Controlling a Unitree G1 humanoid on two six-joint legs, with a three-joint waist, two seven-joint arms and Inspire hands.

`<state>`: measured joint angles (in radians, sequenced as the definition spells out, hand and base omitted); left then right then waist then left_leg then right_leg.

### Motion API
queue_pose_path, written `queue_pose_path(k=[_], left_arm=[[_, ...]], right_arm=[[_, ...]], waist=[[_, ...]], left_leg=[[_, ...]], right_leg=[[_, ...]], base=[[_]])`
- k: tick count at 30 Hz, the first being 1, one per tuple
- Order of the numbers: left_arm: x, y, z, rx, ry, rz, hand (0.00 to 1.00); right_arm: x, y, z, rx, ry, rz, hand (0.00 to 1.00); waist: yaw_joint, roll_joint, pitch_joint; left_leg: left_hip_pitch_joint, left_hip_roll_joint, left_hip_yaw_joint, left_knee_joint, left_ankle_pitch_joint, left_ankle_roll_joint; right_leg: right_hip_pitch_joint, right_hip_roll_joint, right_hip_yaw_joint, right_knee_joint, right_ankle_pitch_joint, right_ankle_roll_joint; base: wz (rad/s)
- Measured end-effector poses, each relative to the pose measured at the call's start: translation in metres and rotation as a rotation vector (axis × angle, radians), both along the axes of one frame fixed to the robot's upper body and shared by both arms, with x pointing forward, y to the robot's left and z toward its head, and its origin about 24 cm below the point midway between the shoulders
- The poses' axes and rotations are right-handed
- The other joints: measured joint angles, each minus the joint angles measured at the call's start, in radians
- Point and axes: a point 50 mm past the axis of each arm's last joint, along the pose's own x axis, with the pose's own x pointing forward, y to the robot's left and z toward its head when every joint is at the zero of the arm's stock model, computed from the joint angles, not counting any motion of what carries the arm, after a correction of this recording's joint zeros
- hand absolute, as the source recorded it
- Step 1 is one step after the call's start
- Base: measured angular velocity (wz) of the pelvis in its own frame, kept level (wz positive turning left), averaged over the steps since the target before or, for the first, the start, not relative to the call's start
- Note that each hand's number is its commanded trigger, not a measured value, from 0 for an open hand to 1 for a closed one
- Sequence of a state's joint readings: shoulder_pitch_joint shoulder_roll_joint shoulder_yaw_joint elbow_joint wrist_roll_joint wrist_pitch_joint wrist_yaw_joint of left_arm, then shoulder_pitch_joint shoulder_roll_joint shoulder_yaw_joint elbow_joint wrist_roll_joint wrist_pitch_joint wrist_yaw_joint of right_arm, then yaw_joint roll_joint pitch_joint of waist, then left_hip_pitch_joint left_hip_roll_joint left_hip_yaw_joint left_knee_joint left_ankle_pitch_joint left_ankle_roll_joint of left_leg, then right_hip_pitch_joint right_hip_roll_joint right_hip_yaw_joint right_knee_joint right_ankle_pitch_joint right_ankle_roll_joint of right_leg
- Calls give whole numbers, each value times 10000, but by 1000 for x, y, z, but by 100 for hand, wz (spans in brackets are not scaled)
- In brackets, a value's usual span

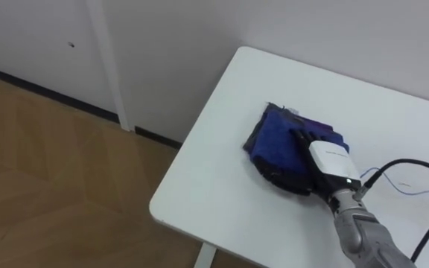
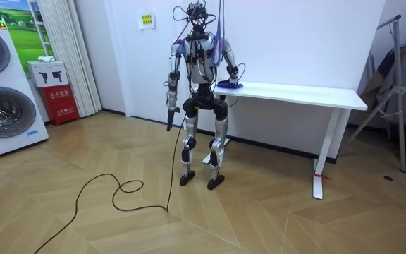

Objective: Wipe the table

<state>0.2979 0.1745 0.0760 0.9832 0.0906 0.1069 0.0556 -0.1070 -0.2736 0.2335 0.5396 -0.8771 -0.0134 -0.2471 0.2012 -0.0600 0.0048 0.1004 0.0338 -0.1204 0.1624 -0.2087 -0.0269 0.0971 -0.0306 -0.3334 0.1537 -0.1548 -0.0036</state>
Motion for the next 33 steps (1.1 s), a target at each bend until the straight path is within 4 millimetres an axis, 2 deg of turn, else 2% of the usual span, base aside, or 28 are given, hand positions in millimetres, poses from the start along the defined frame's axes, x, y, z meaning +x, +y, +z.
queue_pose_path(k=[2,7,17,33], left_arm=[[-1,0,0,95,187,-273,0],[-3,1,-1,158,343,-283,0],[6,6,1,362,169,-540,0],[18,3,0,242,-272,-81,0]], right_arm=[[8,-3,6,-512,-189,-31,100],[13,-5,11,-649,-378,-151,100],[10,-6,10,-692,-357,-190,100],[6,-6,10,-329,-592,-333,100]], waist=[[19,-19,-10],[50,-158,-36],[214,-378,-33],[210,-429,-45]], left_leg=[[-3,0,-3,-3,-1,0],[-5,-7,-40,-3,0,1],[-8,-43,-35,2,-5,11],[-13,-52,-14,30,-13,23]], right_leg=[[-3,0,22,-3,-1,0],[24,-2,-11,-31,-5,7],[36,-35,-22,-33,-19,30],[40,-47,10,-15,-25,40]], base=[[0],[3],[0],[0]])
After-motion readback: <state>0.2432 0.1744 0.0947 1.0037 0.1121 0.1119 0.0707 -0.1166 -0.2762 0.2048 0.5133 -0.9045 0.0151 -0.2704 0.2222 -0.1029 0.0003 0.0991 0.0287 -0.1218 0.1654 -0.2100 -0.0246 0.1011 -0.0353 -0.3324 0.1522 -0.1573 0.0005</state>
